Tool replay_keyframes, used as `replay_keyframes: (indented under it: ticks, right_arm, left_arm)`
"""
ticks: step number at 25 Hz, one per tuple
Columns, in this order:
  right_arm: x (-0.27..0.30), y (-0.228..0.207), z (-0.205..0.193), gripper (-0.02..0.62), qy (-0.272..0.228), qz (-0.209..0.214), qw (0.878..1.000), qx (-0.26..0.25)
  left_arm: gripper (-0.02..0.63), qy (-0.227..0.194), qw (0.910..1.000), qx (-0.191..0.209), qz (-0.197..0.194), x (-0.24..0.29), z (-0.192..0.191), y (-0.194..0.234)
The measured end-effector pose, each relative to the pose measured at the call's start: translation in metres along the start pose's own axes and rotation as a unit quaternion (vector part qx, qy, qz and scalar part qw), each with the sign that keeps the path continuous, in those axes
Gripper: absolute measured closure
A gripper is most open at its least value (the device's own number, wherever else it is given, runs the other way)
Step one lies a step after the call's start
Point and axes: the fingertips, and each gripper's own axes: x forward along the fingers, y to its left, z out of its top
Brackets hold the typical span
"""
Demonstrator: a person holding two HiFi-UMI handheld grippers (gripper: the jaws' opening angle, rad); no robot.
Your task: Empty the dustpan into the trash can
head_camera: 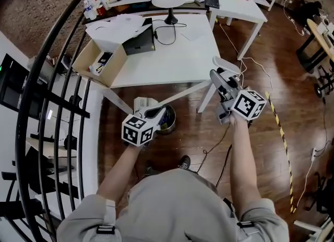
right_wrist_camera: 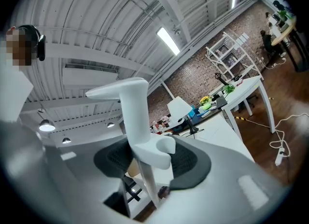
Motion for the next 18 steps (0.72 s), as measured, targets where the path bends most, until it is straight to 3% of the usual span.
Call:
replay_keyframes:
  ticks: [11,18]
  right_arm:
    - [0.022,0.018,0.002,0.397,0.006,0.002,1.000,-0.014]
    - [0.064,0.062,-0.001,0.397,0.003,-0.006,0.999,-0.046]
  left_arm:
    - [0.601,-0.010,0.9997,-0.009,0.020,-0.022,0.000,0.010]
    - [0.601,-0.024,0.9981,-0.023,0.052,-0.070,-0.005,0.042]
